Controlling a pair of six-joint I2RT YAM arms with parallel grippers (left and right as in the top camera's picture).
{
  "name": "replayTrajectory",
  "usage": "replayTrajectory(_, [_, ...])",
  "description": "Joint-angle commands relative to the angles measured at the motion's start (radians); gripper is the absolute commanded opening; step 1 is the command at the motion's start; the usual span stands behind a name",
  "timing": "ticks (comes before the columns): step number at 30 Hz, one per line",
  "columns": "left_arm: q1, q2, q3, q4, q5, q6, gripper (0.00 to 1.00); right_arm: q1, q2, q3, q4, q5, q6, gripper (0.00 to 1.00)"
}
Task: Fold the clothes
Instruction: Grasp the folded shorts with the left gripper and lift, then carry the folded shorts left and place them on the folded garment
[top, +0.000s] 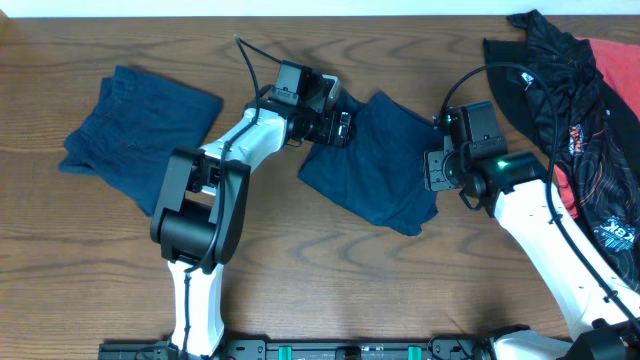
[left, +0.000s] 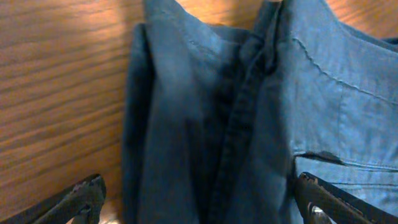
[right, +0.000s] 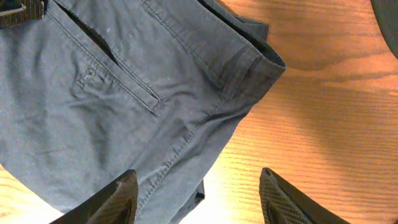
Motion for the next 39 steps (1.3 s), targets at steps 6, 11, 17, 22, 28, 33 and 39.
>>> replayTrajectory(6, [-0.082,0.044,0.009,-0.04,0.09,0.011,0.85,0.002,-0.013,0.012,-0.001,-0.005,0.018,0.61])
replayTrajectory(11, [-0.095,0.043,0.009,-0.028,0.061,0.01,0.24,0.002,-0.013,0.012,-0.002,-0.005,0.018,0.61])
replayTrajectory(17, [-0.037,-0.028,0.01,-0.057,0.004,0.01,0.06,0.002,-0.013,0.012,-0.009,0.0,0.018,0.61])
replayTrajectory(22, [0.058,-0.2,0.009,-0.143,-0.219,-0.01,0.06,-0.005,-0.013,0.012,-0.01,0.026,0.018,0.6])
replayTrajectory(28, [0.22,-0.418,0.009,-0.183,-0.315,-0.044,0.06,-0.018,-0.013,0.012,-0.012,0.026,0.018,0.6])
replayTrajectory(33, [0.381,-0.525,0.009,-0.209,-0.373,-0.043,0.06,-0.019,-0.013,0.012,-0.022,0.026,0.018,0.6])
replayTrajectory(39, [0.562,-0.513,0.009,-0.296,-0.397,-0.064,0.06,-0.019,-0.013,0.012,-0.027,0.026,0.018,0.59])
